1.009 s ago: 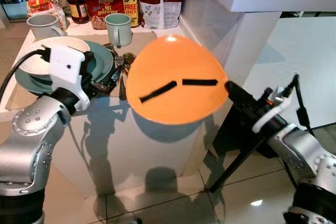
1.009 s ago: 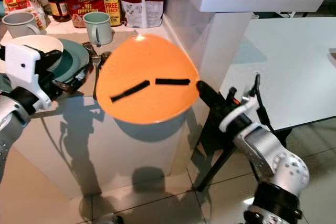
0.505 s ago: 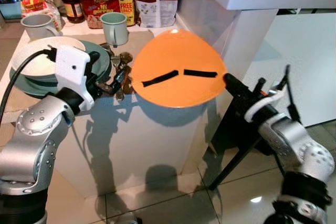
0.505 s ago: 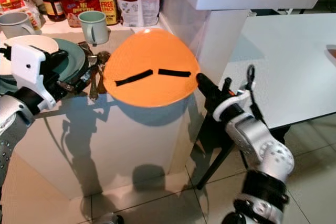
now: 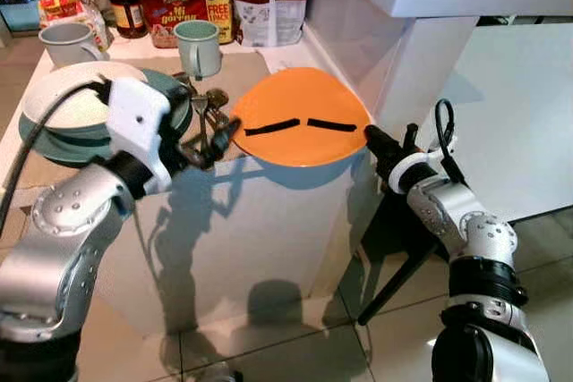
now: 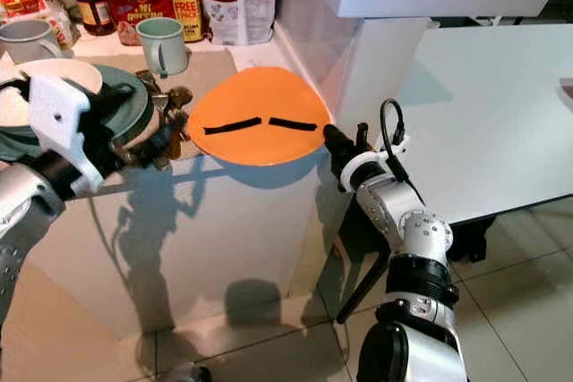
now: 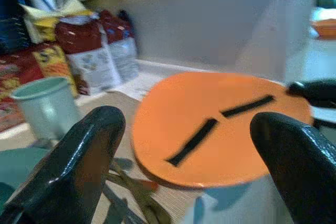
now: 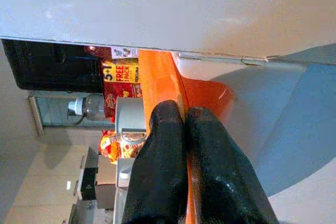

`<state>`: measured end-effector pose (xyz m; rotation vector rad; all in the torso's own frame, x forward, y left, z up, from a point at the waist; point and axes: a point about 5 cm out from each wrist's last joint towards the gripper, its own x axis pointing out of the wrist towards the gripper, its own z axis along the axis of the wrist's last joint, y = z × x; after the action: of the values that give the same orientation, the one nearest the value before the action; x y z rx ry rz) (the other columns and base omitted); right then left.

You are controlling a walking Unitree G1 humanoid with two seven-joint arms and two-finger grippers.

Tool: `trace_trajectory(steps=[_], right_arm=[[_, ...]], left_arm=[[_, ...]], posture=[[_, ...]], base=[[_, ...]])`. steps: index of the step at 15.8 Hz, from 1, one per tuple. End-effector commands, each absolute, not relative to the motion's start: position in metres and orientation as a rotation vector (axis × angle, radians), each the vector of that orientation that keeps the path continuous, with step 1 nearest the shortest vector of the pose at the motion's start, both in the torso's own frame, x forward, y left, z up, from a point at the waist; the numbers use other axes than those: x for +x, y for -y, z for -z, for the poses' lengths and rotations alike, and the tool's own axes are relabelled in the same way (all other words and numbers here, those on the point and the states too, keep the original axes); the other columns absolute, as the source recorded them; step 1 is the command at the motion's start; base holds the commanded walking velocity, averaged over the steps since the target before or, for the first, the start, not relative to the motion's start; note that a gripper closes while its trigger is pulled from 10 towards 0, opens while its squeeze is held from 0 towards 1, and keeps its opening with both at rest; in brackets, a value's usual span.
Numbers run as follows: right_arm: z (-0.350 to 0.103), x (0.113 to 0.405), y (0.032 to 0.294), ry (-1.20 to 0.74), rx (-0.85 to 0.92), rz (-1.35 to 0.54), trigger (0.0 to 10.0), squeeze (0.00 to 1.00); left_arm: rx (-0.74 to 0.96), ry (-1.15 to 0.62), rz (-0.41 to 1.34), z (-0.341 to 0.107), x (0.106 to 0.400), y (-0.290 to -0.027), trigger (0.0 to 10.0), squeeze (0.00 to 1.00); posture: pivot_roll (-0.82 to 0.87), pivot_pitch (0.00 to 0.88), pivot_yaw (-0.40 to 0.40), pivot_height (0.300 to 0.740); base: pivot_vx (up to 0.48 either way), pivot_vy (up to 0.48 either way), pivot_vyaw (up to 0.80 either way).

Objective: Setting the table

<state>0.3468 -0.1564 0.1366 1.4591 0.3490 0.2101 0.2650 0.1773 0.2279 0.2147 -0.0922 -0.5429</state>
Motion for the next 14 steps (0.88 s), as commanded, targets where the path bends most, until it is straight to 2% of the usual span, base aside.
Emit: trace_trajectory(steps=[1, 4, 5, 6, 10, 14], right_arm=[[-0.133, 0.350, 0.159, -0.357, 1.435, -0.166, 10.0, 0.00], [-0.128, 0.353, 0.155, -0.394, 1.422, -0.149, 10.0, 0.00], [-0.128, 0.353, 0.154, -0.404, 1.414, -0.152, 10.0, 0.87], [-0.127, 0.352, 0.152, -0.415, 1.408, -0.152, 10.0, 1.00], [-0.127, 0.353, 0.159, -0.396, 1.433, -0.132, 10.0, 1.00], [-0.139, 0.353, 0.157, -0.403, 1.426, -0.208, 10.0, 1.00]], left_arm=[[0.239, 0.074, 0.630, -0.225, 0.259, -0.167, 10.0, 0.00], [0.273, 0.039, 0.713, -0.219, 0.253, -0.157, 10.0, 0.00], [0.273, 0.039, 0.711, -0.219, 0.253, -0.157, 10.0, 0.00], [0.274, 0.041, 0.705, -0.220, 0.254, -0.158, 10.0, 0.00], [0.274, 0.049, 0.694, -0.222, 0.256, -0.159, 10.0, 0.00], [0.270, 0.053, 0.693, -0.223, 0.256, -0.159, 10.0, 0.00]], posture=[[0.08, 0.011, -0.052, 0.740], [0.08, 0.006, -0.051, 0.740], [0.08, 0.006, -0.051, 0.740], [0.08, 0.008, -0.053, 0.740], [0.08, 0.009, -0.050, 0.740], [0.08, 0.012, -0.050, 0.740]], base=[[0.000, 0.000, 0.00], [0.000, 0.000, 0.00], [0.000, 0.000, 0.00], [0.000, 0.000, 0.00], [0.000, 0.000, 0.00], [0.000, 0.000, 0.00]])
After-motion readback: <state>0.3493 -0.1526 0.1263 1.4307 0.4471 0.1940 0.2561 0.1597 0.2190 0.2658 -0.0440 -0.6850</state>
